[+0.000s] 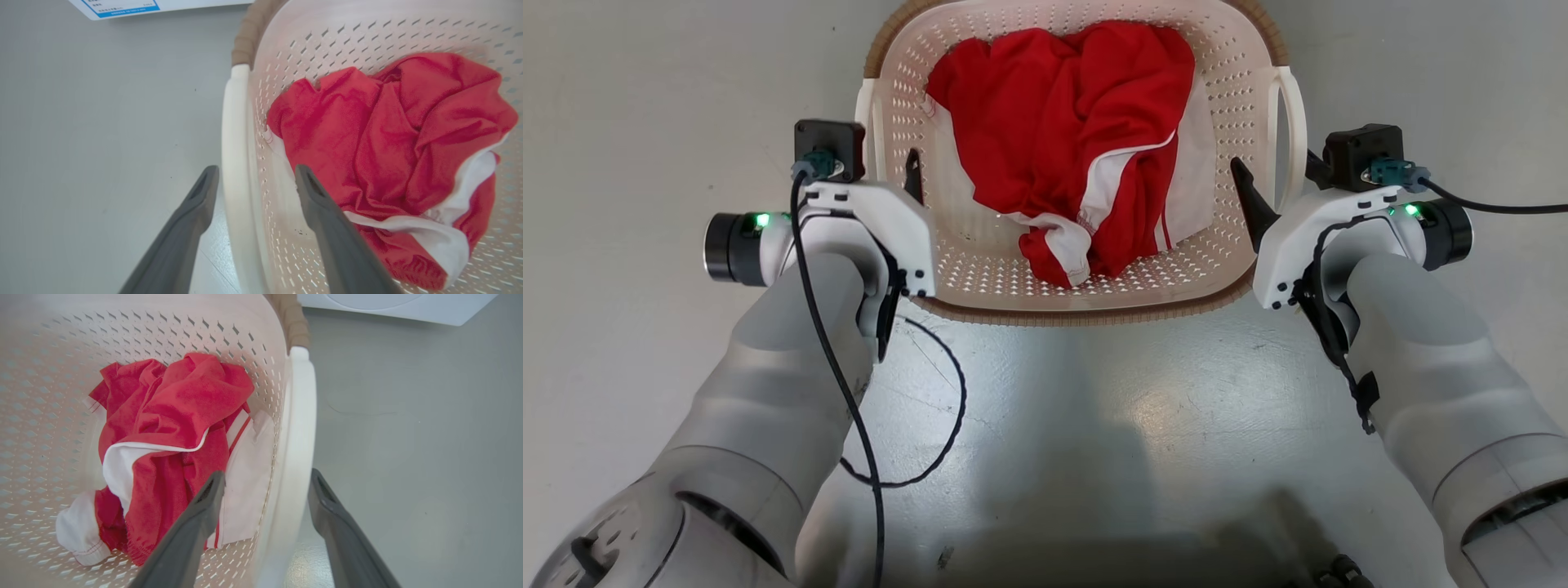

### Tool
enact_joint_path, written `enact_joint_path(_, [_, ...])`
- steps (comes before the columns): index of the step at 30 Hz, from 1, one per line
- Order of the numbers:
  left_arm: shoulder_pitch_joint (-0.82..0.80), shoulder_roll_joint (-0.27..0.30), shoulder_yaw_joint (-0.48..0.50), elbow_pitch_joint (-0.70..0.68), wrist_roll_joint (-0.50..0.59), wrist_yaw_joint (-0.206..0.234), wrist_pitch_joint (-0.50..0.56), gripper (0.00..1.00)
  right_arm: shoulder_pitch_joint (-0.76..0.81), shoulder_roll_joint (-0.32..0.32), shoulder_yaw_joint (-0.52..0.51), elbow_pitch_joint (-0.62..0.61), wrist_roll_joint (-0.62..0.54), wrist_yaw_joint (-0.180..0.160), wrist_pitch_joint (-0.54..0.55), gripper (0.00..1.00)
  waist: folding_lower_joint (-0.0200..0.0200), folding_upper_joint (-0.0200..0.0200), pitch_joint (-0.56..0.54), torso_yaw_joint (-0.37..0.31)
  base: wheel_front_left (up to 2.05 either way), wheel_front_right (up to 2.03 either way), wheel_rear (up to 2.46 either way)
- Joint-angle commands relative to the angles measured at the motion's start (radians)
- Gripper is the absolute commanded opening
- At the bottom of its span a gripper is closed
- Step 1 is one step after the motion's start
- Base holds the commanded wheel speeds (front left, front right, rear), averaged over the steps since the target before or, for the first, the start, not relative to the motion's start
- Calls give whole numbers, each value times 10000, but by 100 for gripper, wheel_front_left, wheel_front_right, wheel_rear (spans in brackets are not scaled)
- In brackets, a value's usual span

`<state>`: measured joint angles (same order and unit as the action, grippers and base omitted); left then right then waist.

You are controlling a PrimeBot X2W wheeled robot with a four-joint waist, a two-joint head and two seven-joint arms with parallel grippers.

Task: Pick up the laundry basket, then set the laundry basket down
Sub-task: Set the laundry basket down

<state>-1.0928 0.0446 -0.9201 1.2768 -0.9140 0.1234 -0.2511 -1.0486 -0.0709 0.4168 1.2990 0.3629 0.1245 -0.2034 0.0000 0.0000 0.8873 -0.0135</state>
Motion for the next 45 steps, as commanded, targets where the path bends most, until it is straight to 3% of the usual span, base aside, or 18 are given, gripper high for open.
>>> enact_joint_path(1, [-130, 204, 155, -9, 62, 127, -98, 100, 429, 205, 16, -83, -134, 62, -69, 100, 0, 0, 24, 2, 0, 0, 0])
enact_joint_path(25, [254, 404, 62, 111, 6, 154, 1, 100, 538, 206, -160, -159, -7, 62, -255, 100, 0, 0, -820, -221, 0, 0, 0])
enact_joint_path(31, [726, 452, 284, -55, -62, 29, -94, 100, 763, 206, -231, -144, 32, 62, -444, 100, 0, 0, -1872, -277, 0, 0, 0])
enact_joint_path(35, [1152, 703, 654, -920, 257, 238, -102, 100, 929, 206, -407, -223, -21, 62, -553, 100, 0, 0, -2780, -313, 0, 0, 0])
enact_joint_path(45, [3250, 1320, 2670, -3673, 1674, 602, -105, 100, 2096, -20, -1706, -1771, -1022, 62, -582, 100, 0, 0, -5214, -445, 0, 0, 0])
